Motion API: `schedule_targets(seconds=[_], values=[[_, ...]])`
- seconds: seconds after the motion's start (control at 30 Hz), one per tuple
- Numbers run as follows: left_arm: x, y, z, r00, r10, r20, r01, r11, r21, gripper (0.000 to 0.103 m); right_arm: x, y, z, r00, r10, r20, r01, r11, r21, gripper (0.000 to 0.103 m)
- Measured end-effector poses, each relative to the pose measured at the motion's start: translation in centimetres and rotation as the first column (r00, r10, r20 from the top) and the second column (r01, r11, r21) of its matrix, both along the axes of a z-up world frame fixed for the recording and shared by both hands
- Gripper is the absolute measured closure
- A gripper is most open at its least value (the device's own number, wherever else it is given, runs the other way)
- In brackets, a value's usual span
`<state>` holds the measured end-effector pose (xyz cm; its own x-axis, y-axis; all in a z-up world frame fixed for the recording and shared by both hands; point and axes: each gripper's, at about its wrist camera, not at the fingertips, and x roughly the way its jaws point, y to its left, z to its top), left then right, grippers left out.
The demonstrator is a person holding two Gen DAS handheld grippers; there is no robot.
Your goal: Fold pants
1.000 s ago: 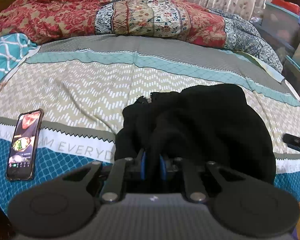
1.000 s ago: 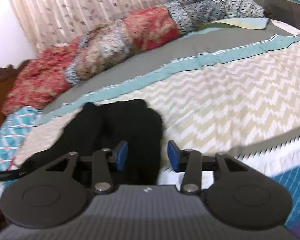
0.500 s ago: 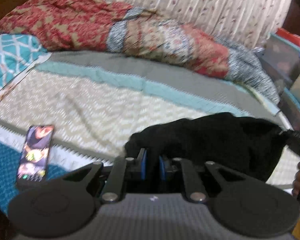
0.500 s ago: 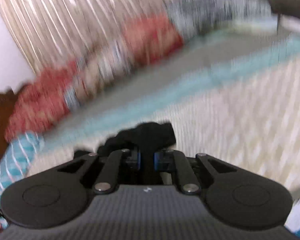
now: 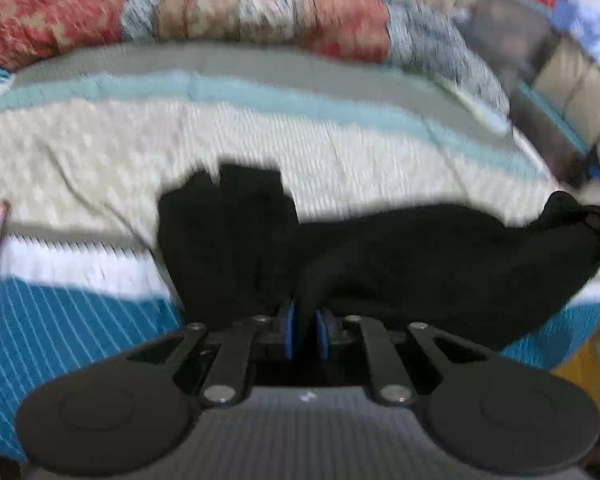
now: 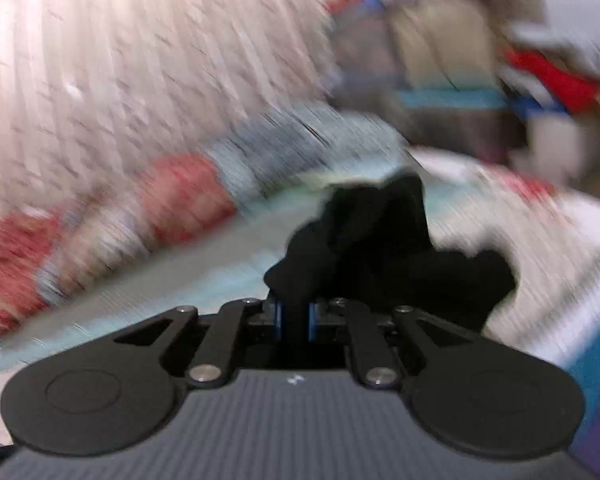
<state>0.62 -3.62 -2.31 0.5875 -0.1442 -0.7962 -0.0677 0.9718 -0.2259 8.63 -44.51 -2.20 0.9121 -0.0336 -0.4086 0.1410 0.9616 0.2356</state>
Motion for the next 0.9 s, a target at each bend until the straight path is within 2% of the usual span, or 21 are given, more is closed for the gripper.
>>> schedule_targets(seconds=[0.07, 0.1, 0.13, 0.17, 0.2, 0.23, 0.27, 0.33, 0.37, 0.4, 0.47, 0.5, 0.53, 0.6, 0.63, 0.67, 0.7, 0.77, 0.83, 0.9], values=[[-1.0, -0.7, -0.8, 0.999, -0.038, -0.019, 0.038, 0.999, -0.013, 0.081, -0.9, -1.6, -1.1, 0.997, -0.066, -0.045, 0.067, 0.997, 0.028, 0.089], [-1.3, -0.7, -0.7, 0.999, -0.043, -0.009, 0.042, 0.999, -0.025, 0.078, -1.6, -2.2, -1.0, 0.995, -0.083, -0.049, 0.085, 0.995, 0.043, 0.089], [-1.7, -0.1, -0.3, 0.999, -0.037, 0.012, 0.038, 0.998, -0.051, 0.071, -1.6, -2.6, -1.6, 0.995, -0.086, -0.046, 0.089, 0.993, 0.073, 0.089], [-1.8, 0.8, 0.3, 0.999, -0.017, 0.038, 0.02, 0.997, -0.076, 0.064, -2.6, -3.2, -0.6, 0.995, -0.098, -0.026, 0.1, 0.992, 0.081, 0.089], [-1.9, 2.1, 1.0, 0.998, 0.025, 0.066, -0.018, 0.994, -0.104, 0.06, -3.6, -3.7, 0.4, 0.994, -0.112, -0.001, 0.112, 0.988, 0.105, 0.089], [-1.4, 3.4, 1.8, 0.994, 0.075, 0.077, -0.066, 0.991, -0.117, 0.056, -3.7, -4.9, 0.1, 0.992, -0.127, 0.028, 0.121, 0.981, 0.154, 0.089], [-1.0, 4.6, 2.3, 0.989, 0.124, 0.083, -0.114, 0.986, -0.119, 0.056, -4.9, -5.7, 1.4, 0.987, -0.15, 0.052, 0.138, 0.973, 0.183, 0.089], [0.5, 6.1, 3.0, 0.978, 0.192, 0.086, -0.185, 0.979, -0.085, 0.056, -5.9, -5.5, 1.0, 0.979, -0.188, 0.077, 0.168, 0.962, 0.216, 0.089], [1.7, 6.3, 3.1, 0.975, 0.196, 0.106, -0.192, 0.98, -0.051, 0.051, -5.4, -5.1, 0.8, 0.978, -0.195, 0.077, 0.174, 0.96, 0.22, 0.089], [2.8, 6.3, 3.1, 0.976, 0.184, 0.114, -0.183, 0.983, -0.022, 0.045, -3.6, -4.5, -0.5, 0.98, -0.186, 0.065, 0.167, 0.958, 0.232, 0.089], [5.6, 5.5, 2.0, 0.987, 0.135, 0.089, -0.14, 0.988, 0.062, 0.014, -3.1, -4.7, -0.6, 0.985, -0.169, 0.031, 0.158, 0.962, 0.222, 0.087], [7.0, 4.9, 1.2, 0.991, 0.117, 0.07, -0.124, 0.986, 0.109, 0.014, -2.7, -4.7, -1.8, 0.985, -0.172, 0.01, 0.165, 0.961, 0.224, 0.085], [8.2, 4.2, 0.1, 0.994, 0.102, 0.043, -0.108, 0.981, 0.159, 0.018, -2.2, -4.9, -3.1, 0.985, -0.173, -0.01, 0.17, 0.957, 0.234, 0.082], [10.2, 3.2, -2.3, 0.997, 0.064, -0.045, -0.053, 0.975, 0.216, 0.046, -3.5, -6.3, -5.0, 0.982, -0.186, -0.04, 0.19, 0.951, 0.245, 0.068], [10.5, 3.0, -3.5, 0.994, 0.044, -0.095, -0.023, 0.977, 0.212, 0.074, -4.3, -7.1, -5.6, 0.98, -0.191, -0.048, 0.197, 0.95, 0.243, 0.065], [10.6, 2.6, -4.3, 0.991, 0.035, -0.126, -0.009, 0.981, 0.195, 0.09, -5.1, -7.5, -5.5, 0.979, -0.195, -0.059, 0.204, 0.953, 0.225, 0.06], [10.4, 2.5, -4.4, 0.992, 0.038, -0.12, -0.014, 0.982, 0.189, 0.091, -5.6, -6.5, -3.5, 0.971, -0.225, -0.08, 0.236, 0.953, 0.19, 0.057], [9.3, 2.7, -2.9, 0.996, 0.054, -0.07, -0.04, 0.983, 0.179, 0.095, -6.5, -7.2, -2.9, 0.962, -0.263, -0.079, 0.273, 0.945, 0.177, 0.046], [7.7, 4.9, 0.2, 0.993, 0.114, 0.021, -0.116, 0.988, 0.102, 0.096, -6.4, -8.4, -0.2, 0.953, -0.291, -0.081, 0.301, 0.939, 0.166, 0.044], [5.2, 8.5, 4.0, 0.966, 0.23, 0.118, -0.234, 0.972, 0.021, 0.096, -5.9, -8.0, 1.2, 0.959, -0.27, -0.089, 0.28, 0.95, 0.139, 0.049]])
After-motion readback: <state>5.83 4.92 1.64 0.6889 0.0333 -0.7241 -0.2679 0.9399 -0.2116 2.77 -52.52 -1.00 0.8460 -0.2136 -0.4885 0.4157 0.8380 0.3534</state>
